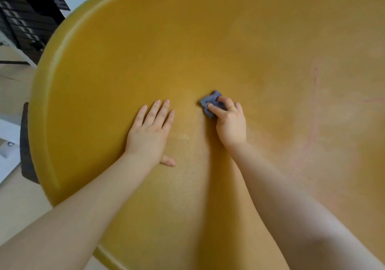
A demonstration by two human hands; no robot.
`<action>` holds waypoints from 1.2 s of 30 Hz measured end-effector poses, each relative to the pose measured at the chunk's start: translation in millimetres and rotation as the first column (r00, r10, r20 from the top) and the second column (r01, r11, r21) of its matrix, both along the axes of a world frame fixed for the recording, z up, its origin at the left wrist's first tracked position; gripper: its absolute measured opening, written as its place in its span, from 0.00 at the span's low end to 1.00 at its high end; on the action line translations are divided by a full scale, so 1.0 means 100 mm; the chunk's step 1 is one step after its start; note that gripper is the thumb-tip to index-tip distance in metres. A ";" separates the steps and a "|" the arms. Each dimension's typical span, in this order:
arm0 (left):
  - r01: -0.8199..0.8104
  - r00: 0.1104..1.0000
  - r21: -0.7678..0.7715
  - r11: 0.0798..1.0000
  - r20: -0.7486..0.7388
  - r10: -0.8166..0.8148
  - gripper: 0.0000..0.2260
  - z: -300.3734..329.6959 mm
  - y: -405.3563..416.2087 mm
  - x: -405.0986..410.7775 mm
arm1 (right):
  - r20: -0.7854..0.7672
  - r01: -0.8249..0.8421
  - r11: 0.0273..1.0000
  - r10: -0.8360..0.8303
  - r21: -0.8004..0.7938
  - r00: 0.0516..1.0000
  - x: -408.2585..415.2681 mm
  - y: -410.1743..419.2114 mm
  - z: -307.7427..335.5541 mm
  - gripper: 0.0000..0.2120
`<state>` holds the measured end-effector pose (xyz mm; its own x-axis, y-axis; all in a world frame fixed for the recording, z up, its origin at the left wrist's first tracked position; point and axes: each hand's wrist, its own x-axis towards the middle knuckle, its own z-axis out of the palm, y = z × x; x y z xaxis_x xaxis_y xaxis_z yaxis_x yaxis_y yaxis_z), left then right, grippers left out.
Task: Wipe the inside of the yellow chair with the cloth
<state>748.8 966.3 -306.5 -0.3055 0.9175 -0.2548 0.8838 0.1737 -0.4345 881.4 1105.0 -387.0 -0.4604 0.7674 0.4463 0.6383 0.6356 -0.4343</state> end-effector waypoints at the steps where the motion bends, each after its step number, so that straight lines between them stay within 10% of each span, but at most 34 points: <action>1: 0.002 1.000 0.001 1.000 0.006 -0.002 0.55 0.00 0.00 0.01 | 0.003 0.018 1.000 -0.018 -0.021 1.000 -0.01 -0.05 -0.01 0.14; 11: -0.007 1.000 0.008 1.000 0.030 0.007 0.56 0.02 0.00 0.05 | 0.090 -0.371 0.925 0.378 -0.082 0.921 0.40 -0.95 -0.13 0.21; 21: 0.005 1.000 0.009 1.000 0.025 -0.005 0.56 -0.05 0.02 0.01 | 0.012 0.062 0.995 -0.061 -0.080 0.998 -0.02 -0.13 -0.05 0.18; 32: 0.015 0.999 -0.052 0.999 0.045 -0.012 0.57 0.19 -0.20 0.07 | 0.135 -0.291 0.952 0.302 -0.095 0.944 0.10 -1.27 -0.05 0.25; 36: 0.006 0.998 -0.091 0.996 0.055 -0.001 0.55 0.09 -0.37 0.12 | 0.216 -0.185 0.983 0.178 0.014 0.960 0.12 -0.72 -0.05 0.25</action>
